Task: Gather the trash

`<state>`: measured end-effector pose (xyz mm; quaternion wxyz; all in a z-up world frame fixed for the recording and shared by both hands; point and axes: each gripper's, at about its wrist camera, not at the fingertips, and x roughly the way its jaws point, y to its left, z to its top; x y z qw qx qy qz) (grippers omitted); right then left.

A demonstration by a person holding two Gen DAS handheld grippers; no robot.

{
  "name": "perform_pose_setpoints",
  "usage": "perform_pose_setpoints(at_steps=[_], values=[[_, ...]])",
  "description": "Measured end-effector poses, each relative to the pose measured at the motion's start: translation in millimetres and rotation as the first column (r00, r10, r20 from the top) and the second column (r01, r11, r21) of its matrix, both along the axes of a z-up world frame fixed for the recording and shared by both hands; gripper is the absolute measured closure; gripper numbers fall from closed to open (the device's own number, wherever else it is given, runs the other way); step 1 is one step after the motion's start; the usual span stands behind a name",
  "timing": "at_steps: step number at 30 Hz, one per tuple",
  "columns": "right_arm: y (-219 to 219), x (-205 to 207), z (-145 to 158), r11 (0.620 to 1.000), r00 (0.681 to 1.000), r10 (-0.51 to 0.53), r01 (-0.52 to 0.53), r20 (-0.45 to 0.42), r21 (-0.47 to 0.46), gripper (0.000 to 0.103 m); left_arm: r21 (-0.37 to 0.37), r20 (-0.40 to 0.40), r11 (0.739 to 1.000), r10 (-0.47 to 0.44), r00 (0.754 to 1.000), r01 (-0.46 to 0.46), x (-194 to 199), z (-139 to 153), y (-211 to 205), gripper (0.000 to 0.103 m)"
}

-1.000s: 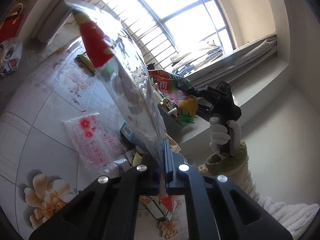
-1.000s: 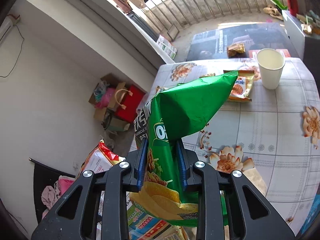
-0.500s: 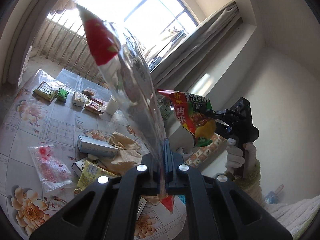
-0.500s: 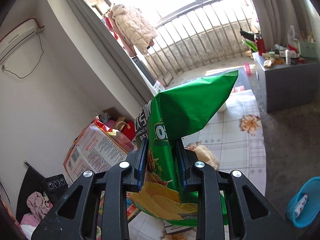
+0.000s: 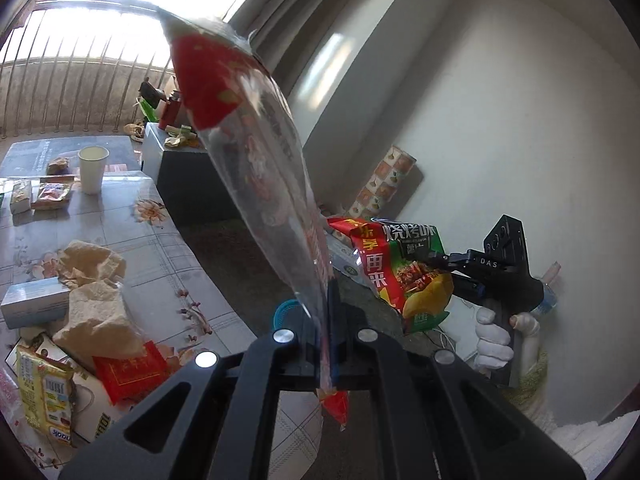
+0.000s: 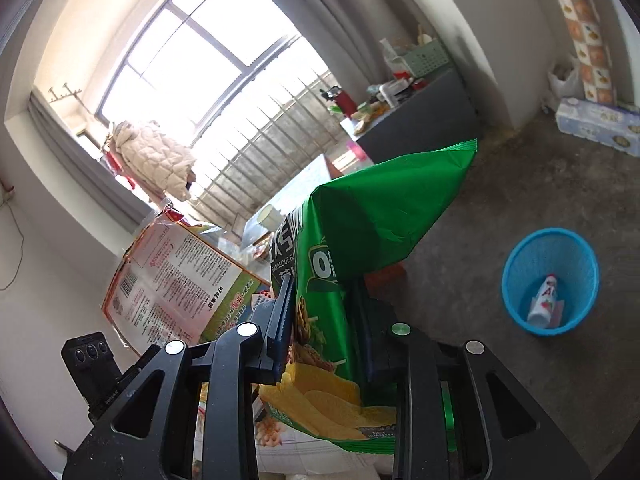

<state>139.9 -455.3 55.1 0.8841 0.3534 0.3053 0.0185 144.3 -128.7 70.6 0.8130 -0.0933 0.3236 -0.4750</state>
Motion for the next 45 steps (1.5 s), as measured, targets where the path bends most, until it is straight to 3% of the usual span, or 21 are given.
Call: perform_pose_setpoints(at_steps=[4, 7, 13, 17, 20, 24, 26, 29, 31, 33, 34, 35, 36, 37, 38, 41, 45], values=[[-35.3, -27.2, -26.8, 0.988, 0.988, -0.150, 0.148, -0.043, -0.037, 0.076, 0.121, -0.025, 0.987, -0.106, 0.994, 0.108, 13.4, -15.6, -99.8, 0.101], [-61.9, -38.2, -56.6, 0.967, 0.963, -0.252, 0.247, -0.095, -0.060, 0.076, 0.224, -0.014, 0.959, -0.175, 0.985, 0.173, 20.0, -32.9, -177.7, 0.101], [-110.9, -57.6, -125.5, 0.923, 0.899, -0.385, 0.381, -0.211, -0.060, 0.076, 0.454, 0.007, 0.858, -0.273, 0.962, 0.240, 20.5, -91.5, -317.1, 0.100], [-140.5, -53.3, -176.2, 0.900, 0.861, -0.422, 0.437, -0.284, -0.015, 0.076, 0.566, 0.027, 0.791, -0.299, 0.954, 0.232, 27.2, -142.8, -379.0, 0.100], [-160.9, -43.0, -210.0, 0.882, 0.836, -0.439, 0.470, -0.329, 0.018, 0.076, 0.611, 0.039, 0.760, -0.305, 0.951, 0.219, 37.8, -174.3, -413.4, 0.100], [-177.5, -37.5, -242.3, 0.860, 0.810, -0.450, 0.506, -0.377, 0.061, 0.076, 0.634, -0.010, 0.740, -0.283, 0.959, 0.225, 59.2, -204.2, -442.4, 0.101], [-181.2, -35.4, -251.9, 0.853, 0.801, -0.455, 0.518, -0.389, 0.069, 0.076, 0.627, -0.034, 0.747, -0.259, 0.965, 0.222, 73.6, -217.9, -450.8, 0.101], [-180.3, -32.8, -259.1, 0.849, 0.798, -0.456, 0.523, -0.394, 0.078, 0.076, 0.586, -0.020, 0.784, -0.239, 0.971, 0.205, 88.0, -229.0, -460.1, 0.101], [-180.6, -32.0, -263.4, 0.845, 0.795, -0.458, 0.528, -0.398, 0.082, 0.076, 0.541, 0.023, 0.825, -0.206, 0.978, 0.162, 98.9, -233.5, -467.0, 0.100], [-181.6, -32.0, -269.6, 0.841, 0.791, -0.460, 0.534, -0.404, 0.088, 0.076, 0.510, 0.118, 0.856, -0.171, 0.978, 0.088, 104.9, -242.0, -469.8, 0.097], [-183.2, -31.1, -274.2, 0.838, 0.786, -0.462, 0.538, -0.411, 0.087, 0.076, 0.527, 0.147, 0.848, -0.155, 0.977, 0.055, 106.4, -252.5, -473.0, 0.093], [-183.4, -31.7, -278.3, 0.836, 0.781, -0.461, 0.541, -0.421, 0.088, 0.076, 0.570, 0.124, 0.819, -0.160, 0.979, 0.062, 108.7, -266.6, -477.7, 0.090], [-183.9, -32.3, -282.4, 0.834, 0.776, -0.460, 0.545, -0.431, 0.092, 0.076, 0.636, 0.060, 0.765, -0.182, 0.981, 0.103, 112.7, -283.8, -482.3, 0.081], [-184.2, -33.3, -286.4, 0.831, 0.772, -0.458, 0.547, -0.441, 0.095, 0.076, 0.703, 0.007, 0.699, -0.197, 0.980, 0.135, 115.5, -300.8, -486.6, 0.081], [-185.5, -33.9, -290.5, 0.830, 0.768, -0.457, 0.550, -0.449, 0.096, 0.076, 0.728, -0.029, 0.667, -0.202, 0.979, 0.159, 118.2, -309.7, -484.5, 0.081], [-187.2, -35.0, -297.9, 0.828, 0.763, -0.453, 0.552, -0.461, 0.101, 0.075, 0.704, -0.059, 0.689, -0.184, 0.981, 0.172, 120.9, -315.4, -471.5, 0.079], [-189.5, -31.7, -304.4, 0.827, 0.762, -0.448, 0.552, -0.468, 0.106, 0.075, 0.694, -0.098, 0.697, -0.156, 0.983, 0.180, 127.5, -300.9, -463.4, 0.078]])
